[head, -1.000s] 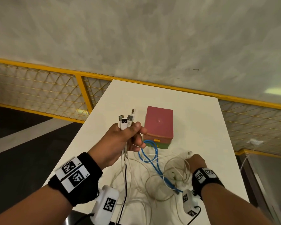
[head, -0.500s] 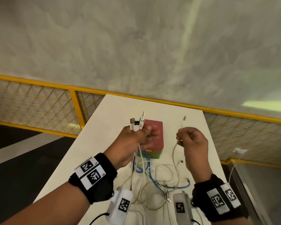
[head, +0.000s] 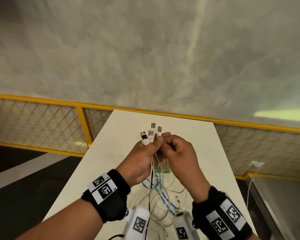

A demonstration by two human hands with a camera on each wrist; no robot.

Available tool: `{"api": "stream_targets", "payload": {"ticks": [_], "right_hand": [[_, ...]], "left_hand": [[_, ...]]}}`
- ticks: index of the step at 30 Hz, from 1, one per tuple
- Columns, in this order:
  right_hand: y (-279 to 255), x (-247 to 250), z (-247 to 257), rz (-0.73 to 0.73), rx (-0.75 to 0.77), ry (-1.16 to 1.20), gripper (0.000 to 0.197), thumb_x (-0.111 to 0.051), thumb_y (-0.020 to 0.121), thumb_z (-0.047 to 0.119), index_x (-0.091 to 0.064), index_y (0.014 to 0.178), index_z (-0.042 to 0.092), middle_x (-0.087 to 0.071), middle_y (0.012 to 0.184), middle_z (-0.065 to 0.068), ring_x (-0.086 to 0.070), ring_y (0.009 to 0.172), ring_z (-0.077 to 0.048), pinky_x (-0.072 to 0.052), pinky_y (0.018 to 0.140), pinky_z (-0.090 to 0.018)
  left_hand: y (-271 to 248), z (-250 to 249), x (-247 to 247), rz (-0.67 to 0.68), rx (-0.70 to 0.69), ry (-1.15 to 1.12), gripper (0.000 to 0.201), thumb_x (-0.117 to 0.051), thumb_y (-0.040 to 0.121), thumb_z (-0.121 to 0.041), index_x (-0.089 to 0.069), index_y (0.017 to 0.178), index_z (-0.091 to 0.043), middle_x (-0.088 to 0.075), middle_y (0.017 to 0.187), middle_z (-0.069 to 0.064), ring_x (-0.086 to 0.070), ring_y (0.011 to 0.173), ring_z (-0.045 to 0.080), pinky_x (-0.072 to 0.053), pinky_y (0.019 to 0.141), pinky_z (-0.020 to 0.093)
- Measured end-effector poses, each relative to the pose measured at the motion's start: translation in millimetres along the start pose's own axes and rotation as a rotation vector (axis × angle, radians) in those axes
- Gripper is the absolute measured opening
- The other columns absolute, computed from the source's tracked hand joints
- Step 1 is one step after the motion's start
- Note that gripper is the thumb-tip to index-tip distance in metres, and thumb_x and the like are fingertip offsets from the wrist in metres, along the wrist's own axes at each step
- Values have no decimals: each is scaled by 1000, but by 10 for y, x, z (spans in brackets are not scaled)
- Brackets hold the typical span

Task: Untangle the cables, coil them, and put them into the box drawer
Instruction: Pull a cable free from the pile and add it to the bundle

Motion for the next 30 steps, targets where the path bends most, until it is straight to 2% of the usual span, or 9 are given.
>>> {"api": "stream_targets", "payload": {"ticks": [3,6,9,13,16,18,21,26,30], "right_hand": [[-13,76,-111,-52,-42,-21,24,-65,88,13,-67,66,21,-69,68,11,-64,64,-5,-51,62,-21],[-132,101,-500,-47,-339,87,24,-60,91,19,-67,69,13,-62,61,4,-53,58,-11,-42,53,-23],[-350,-156,-932,114,-721,294,34,-46,99,31,-68,85,9,-59,64,-2,-44,53,-12,-31,48,-24],[-400,-411,-1077,190,-933,579,36,-42,94,45,-65,89,18,-53,64,2,-39,51,-10,-26,49,-25],[-300,-465,-1000,126,-987,978,30,-40,94,31,-64,83,16,-55,56,-1,-48,44,-15,-37,49,-25],[-213,-336,-1078,-24,-1000,1042,27,-39,97,28,-56,82,13,-60,61,-8,-59,56,-24,-48,59,-32],[-82,-49,-1230,-190,-993,1030,36,-35,101,29,-52,72,15,-64,62,-5,-66,69,-22,-44,72,-35],[-26,251,-1272,-278,-956,1053,36,-31,103,26,-54,76,16,-65,72,0,-64,79,-18,-44,72,-37],[-177,36,-1248,-155,-917,920,27,-36,103,22,-57,87,16,-69,79,-6,-66,84,-22,-49,72,-38]], "left_hand": [[0,-90,38,-64,-79,-5,30,-49,99,-17,-70,112,0,-67,120,27,-61,116,42,-52,97,46],[14,-163,121,-97,-88,-80,26,-49,99,-16,-72,95,-6,-75,107,16,-64,117,35,-58,84,31],[-4,-161,151,-106,-63,-78,24,-56,89,-24,-73,93,-8,-75,106,15,-62,121,35,-55,94,37],[-104,-15,79,-64,10,-65,27,-57,85,-28,-73,89,-7,-74,100,19,-67,107,37,-50,98,49],[-222,151,98,0,179,-27,26,-54,94,-28,-67,90,-6,-71,77,14,-73,72,27,-61,61,35],[-335,308,242,51,334,161,27,-53,98,-29,-64,87,-8,-60,62,7,-62,53,19,-46,43,24],[-526,560,726,48,494,409,27,-54,100,-26,-61,80,-9,-41,53,2,-39,40,13,-26,39,21],[-1013,805,1492,-71,771,597,27,-60,95,-26,-59,73,-10,-30,53,1,-24,37,11,-16,41,18],[-750,338,1300,-306,369,510,27,-64,93,-25,-57,70,-13,-36,52,-1,-25,42,12,-17,42,20]]}}
Point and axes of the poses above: each hand's wrist, its own y-axis towards the middle knuckle, its own x-axis out of the back of the hand, z = x × y, the point moved 8 cm from there along y, towards the middle knuckle
